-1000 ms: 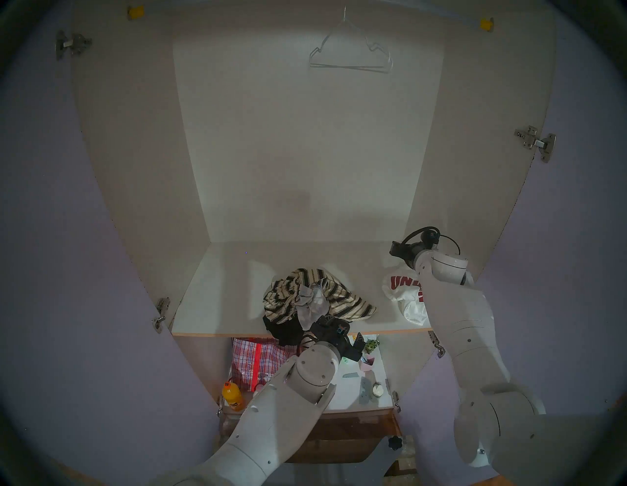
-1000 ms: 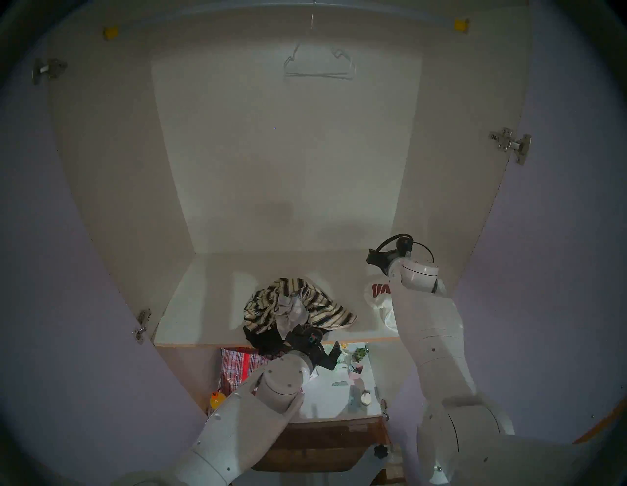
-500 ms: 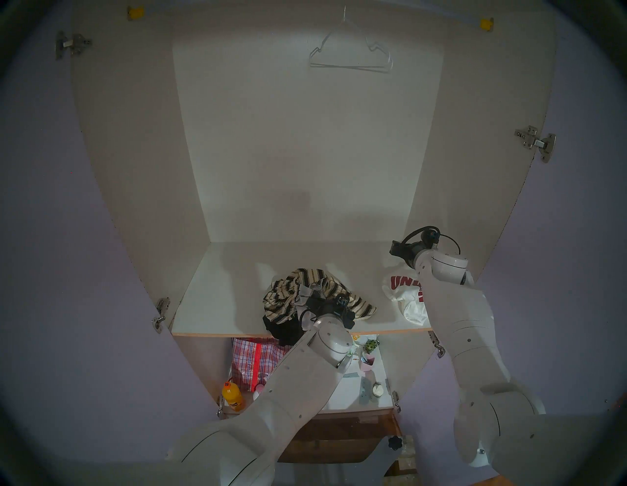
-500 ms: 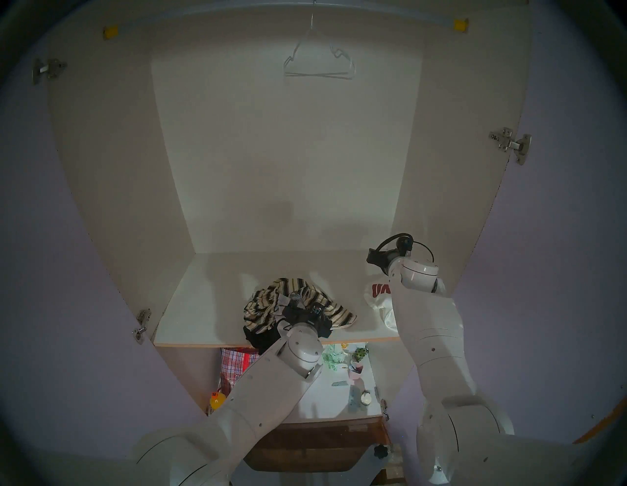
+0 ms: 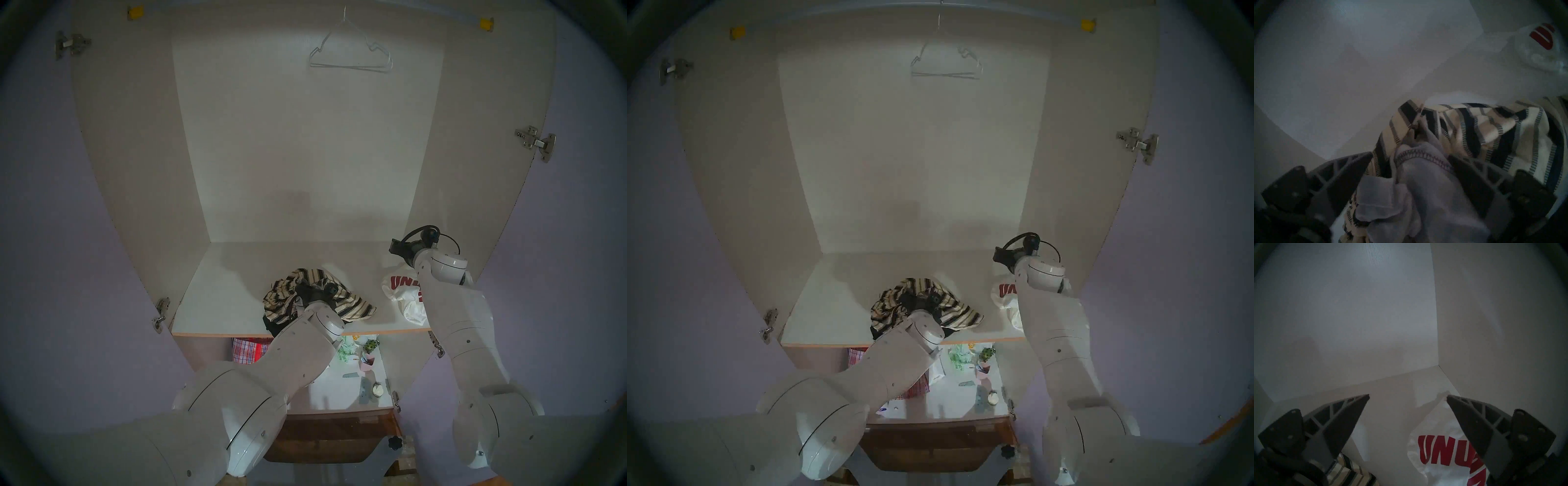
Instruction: Sort tops into two piles: light colors and dark colors
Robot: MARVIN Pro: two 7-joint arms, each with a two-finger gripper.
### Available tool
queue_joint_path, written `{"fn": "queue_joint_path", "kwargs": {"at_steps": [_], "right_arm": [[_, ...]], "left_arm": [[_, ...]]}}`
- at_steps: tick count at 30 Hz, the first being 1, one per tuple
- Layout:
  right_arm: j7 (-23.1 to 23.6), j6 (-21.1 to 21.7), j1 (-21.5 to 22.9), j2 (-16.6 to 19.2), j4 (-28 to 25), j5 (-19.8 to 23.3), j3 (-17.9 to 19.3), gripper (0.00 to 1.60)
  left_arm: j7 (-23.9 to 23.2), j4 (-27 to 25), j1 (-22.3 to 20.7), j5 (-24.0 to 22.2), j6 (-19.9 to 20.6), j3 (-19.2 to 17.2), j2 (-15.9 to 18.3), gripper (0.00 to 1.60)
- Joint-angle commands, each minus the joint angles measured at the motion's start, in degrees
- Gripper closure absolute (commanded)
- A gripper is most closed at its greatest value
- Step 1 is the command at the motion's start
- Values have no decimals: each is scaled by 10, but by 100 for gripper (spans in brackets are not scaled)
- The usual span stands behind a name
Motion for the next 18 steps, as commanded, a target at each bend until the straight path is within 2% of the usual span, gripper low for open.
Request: {"fn": "queue_joint_path", "kwargs": {"at_steps": [1,9,12,18], "right_arm": [[2,-13,13,-1,-17,1,2,0],[2,-17,12,-2,-18,1,3,0],[2,-19,11,-2,-19,0,3,0],[3,-21,11,-2,-19,0,3,0]], "left_arm": [[33,-21,-30,-7,-46,-10,-18,160],[129,-43,-42,-11,-121,-27,-4,160],[154,-51,-39,-9,-130,-25,8,160],[163,-83,-22,-4,-137,-19,37,160]]}}
